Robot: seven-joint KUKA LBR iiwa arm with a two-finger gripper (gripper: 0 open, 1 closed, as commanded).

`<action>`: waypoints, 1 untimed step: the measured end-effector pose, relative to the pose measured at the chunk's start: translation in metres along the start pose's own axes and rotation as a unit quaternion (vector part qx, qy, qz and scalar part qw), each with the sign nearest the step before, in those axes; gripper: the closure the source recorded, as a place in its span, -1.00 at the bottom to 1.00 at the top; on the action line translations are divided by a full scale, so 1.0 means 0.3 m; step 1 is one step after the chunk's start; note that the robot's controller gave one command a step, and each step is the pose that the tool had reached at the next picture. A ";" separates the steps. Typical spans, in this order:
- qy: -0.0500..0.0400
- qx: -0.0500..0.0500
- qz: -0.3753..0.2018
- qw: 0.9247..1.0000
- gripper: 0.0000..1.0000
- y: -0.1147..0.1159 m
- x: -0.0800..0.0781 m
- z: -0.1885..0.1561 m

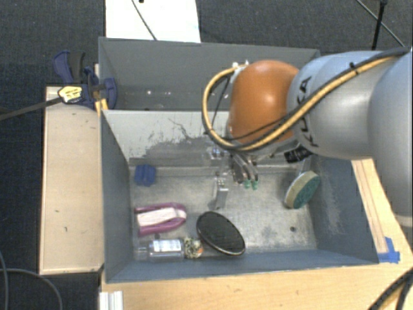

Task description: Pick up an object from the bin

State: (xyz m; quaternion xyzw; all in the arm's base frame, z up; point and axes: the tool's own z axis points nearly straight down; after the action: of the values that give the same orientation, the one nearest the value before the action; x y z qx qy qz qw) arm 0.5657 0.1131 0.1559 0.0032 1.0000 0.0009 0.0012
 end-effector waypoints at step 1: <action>-0.002 -0.001 -0.106 0.994 -1.00 -0.048 0.156 0.272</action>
Offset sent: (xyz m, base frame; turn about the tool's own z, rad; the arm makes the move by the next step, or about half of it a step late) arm -0.0492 -0.0159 -0.0859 -0.2136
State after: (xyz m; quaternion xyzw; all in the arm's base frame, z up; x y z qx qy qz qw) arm 0.5190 0.0990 0.0741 -0.1030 0.9947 0.0017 0.0033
